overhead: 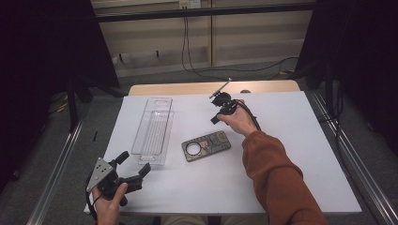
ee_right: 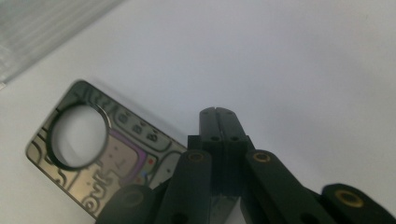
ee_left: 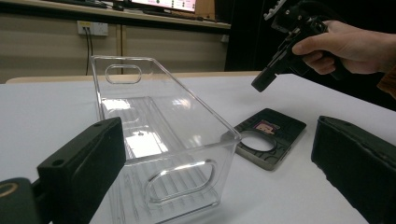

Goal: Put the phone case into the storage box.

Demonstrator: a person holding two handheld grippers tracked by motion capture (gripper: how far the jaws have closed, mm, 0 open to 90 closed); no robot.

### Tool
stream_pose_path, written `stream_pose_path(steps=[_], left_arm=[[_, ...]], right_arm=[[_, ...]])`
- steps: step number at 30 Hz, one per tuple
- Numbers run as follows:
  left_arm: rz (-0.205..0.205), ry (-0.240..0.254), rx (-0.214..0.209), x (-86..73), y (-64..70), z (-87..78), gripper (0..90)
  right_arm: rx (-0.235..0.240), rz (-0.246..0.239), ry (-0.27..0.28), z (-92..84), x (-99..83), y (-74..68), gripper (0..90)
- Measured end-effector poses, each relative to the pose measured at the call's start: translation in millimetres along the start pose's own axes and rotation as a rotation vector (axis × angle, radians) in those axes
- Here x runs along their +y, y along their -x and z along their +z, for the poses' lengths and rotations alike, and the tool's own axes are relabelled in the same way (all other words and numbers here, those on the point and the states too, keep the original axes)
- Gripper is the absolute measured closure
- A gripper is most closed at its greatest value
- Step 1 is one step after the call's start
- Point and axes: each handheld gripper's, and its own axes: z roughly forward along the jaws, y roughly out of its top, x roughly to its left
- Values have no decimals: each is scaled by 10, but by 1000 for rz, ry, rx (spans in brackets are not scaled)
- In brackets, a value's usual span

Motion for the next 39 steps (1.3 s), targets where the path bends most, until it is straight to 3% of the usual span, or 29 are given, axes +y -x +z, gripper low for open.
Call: stream_pose_path(steps=[3,11,23,39], left_arm=[[1,1,-1,1,1,0,31],[-8,6,-6,-1,2,4,31],[-6,5,-5,-2,-2,3,31],[0,0,-1,-4,-11,-10,31]], right_arm=[[0,26,-54,46,-1,54,900],[3,32,-115,177,-19,71,900],[-9,23,-145,257,-54,61,900],[1,18,-125,234,-130,62,900]])
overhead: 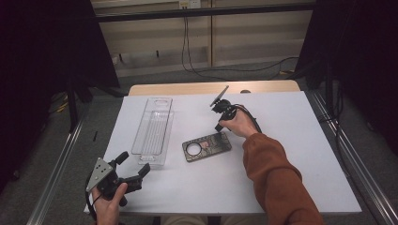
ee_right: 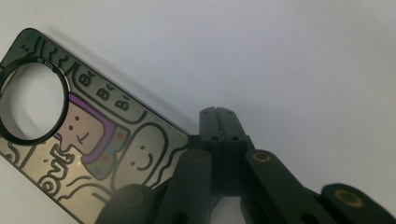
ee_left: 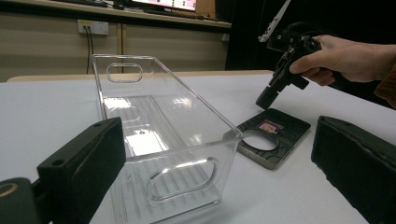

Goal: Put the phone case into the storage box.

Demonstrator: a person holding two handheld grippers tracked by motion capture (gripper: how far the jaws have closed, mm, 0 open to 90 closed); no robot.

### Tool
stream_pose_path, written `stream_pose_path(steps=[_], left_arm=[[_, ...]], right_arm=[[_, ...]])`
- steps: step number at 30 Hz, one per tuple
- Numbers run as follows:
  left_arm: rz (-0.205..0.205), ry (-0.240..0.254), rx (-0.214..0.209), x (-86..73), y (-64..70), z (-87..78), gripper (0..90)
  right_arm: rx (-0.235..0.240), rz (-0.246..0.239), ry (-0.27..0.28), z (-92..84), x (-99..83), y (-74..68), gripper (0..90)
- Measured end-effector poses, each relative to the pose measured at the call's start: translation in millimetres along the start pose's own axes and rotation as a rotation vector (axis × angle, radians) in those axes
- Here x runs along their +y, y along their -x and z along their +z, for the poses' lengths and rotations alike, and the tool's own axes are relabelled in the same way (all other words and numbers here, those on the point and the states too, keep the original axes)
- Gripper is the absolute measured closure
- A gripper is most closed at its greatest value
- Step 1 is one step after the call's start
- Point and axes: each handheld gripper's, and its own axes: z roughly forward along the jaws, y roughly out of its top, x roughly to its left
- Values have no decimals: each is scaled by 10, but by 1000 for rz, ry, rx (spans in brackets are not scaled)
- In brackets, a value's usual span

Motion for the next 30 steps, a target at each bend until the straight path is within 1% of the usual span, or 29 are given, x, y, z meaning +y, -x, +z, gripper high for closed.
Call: stream_pose_path(steps=[1,3,4,5,7,8,9,10,11,12,13,14,15,17,18,21,22,23,26,28,29,30], left_arm=[[-2,1,-1,-1,1,1,31],[-2,1,-1,0,1,1,31],[-8,5,1,-1,6,8,31],[-11,6,-2,-2,9,11,31],[-10,4,-2,-2,8,11,31],[-10,5,0,-2,9,11,31],[-11,5,-1,-2,9,11,31],[-10,5,1,-2,10,11,31],[-10,5,1,-2,10,11,31],[-13,8,-1,-2,14,14,31],[-13,8,-1,-2,14,14,31],[-13,8,-1,-2,15,15,31],[0,-1,-5,-2,8,8,30],[0,-1,-5,-1,9,7,31],[0,-1,-5,0,9,5,31],[0,-2,-4,0,9,6,31],[-9,7,-1,0,19,14,31],[-9,7,-1,0,19,14,31],[-14,9,-1,-1,20,16,31],[-14,9,0,0,20,17,31],[-11,8,4,0,19,16,31],[4,-4,-1,1,10,9,31]], right_arm=[[-6,0,-13,-8,-7,5,900],[-6,-1,-5,1,-21,16,900],[-1,5,-6,-2,-41,29,900],[-12,9,-20,-8,-48,31,900],[-8,2,-9,-1,-65,46,900],[-6,6,-13,2,-86,48,900],[-13,4,-28,-5,-97,47,900],[-9,2,-28,4,-115,45,900],[-13,0,-40,9,-125,43,900],[-13,-10,-32,9,-142,54,900],[-6,7,-22,7,-156,47,900],[-6,7,-22,7,-156,47,900],[0,4,-14,0,-187,60,900],[0,10,-17,-13,-213,57,900],[2,6,-7,-10,-226,59,900],[1,6,-7,-22,-255,48,900],[0,-2,-7,-22,-260,50,900],[0,-3,-10,-26,-265,43,900],[-12,-11,-22,-41,-281,18,900],[-4,-7,-16,-44,-304,11,900],[-1,-10,-16,-48,-314,15,900],[2,-12,-4,-46,-328,20,900]])
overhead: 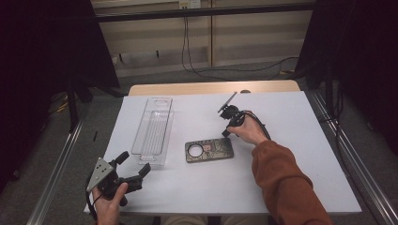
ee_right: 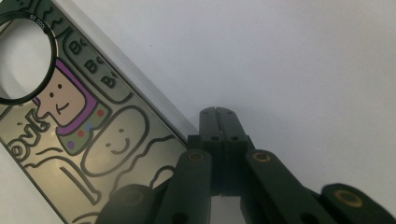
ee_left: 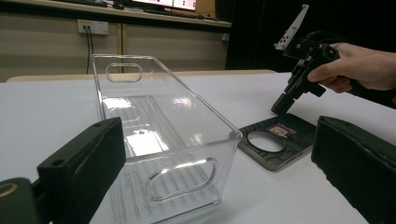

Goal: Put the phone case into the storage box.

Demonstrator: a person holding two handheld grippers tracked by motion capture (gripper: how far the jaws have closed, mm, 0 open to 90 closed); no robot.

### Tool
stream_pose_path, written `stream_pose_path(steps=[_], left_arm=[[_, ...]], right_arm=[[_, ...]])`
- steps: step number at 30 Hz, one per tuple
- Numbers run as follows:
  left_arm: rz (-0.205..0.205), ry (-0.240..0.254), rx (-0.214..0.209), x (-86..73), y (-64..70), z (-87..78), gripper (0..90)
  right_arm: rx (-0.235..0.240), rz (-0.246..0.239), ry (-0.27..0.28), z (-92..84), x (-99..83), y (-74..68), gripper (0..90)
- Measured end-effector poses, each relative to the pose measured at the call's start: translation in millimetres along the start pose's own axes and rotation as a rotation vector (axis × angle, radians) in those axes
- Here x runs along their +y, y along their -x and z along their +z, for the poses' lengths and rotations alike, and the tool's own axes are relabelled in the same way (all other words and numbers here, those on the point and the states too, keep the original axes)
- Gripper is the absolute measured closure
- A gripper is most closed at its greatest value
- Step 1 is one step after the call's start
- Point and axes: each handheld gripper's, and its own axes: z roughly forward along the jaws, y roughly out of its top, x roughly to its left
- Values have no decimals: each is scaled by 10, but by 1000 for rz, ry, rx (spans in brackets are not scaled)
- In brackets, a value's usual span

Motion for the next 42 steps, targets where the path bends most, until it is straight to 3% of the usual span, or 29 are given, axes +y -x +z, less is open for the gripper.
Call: stream_pose_path(steps=[3,4,9,19,42], left_arm=[[-18,13,1,-2,11,10,31],[-2,0,-2,-2,-1,1,31],[2,-3,5,1,3,3,31],[-9,0,4,-1,2,9,31],[-8,2,-2,-1,2,27,31]], right_arm=[[-2,-4,-2,-13,-31,-11,900],[-5,-8,-7,-20,-39,-15,900],[-2,-12,0,-27,-73,-31,900],[-7,-24,3,-59,-152,-17,900],[26,-50,43,-121,-423,-127,900]])
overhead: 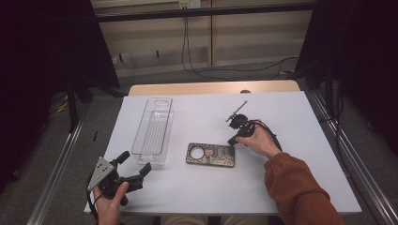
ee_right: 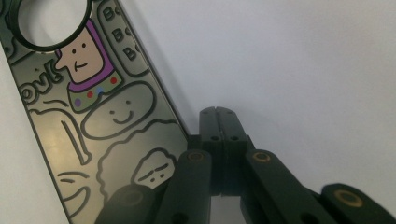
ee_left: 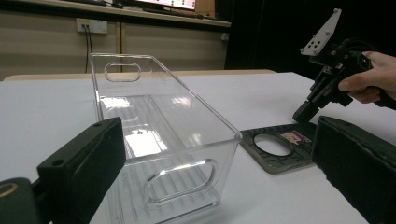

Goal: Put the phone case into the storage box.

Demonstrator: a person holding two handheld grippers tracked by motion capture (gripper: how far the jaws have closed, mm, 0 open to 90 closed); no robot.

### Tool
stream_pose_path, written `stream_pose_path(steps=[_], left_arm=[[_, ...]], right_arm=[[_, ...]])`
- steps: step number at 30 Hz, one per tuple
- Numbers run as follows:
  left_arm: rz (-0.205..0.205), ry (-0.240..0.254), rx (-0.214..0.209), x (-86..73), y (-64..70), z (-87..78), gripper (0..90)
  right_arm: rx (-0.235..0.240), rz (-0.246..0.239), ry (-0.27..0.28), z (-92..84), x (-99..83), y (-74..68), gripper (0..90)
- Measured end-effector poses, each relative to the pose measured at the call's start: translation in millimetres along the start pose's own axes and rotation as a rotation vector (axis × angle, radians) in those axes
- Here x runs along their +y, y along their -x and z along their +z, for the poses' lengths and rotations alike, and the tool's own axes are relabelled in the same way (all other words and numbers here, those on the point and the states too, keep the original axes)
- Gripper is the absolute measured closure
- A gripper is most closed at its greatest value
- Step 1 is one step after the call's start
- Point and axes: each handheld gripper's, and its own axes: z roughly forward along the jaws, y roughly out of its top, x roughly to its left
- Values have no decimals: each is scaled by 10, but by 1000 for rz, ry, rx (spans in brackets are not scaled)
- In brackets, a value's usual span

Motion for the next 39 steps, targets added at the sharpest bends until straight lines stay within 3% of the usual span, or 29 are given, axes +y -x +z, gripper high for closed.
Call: stream_pose_path(steps=[9,16,30,39], left_arm=[[-1,1,0,2,-3,3,31],[1,0,1,2,-7,0,31],[-1,-3,6,3,-6,1,31],[1,0,2,3,-7,-1,31]], right_arm=[[2,-19,11,-21,-87,-75,900],[-15,-34,51,-27,-168,-153,900],[-21,-56,50,-46,-258,-308,900],[-13,-63,84,-52,-348,-373,900]])
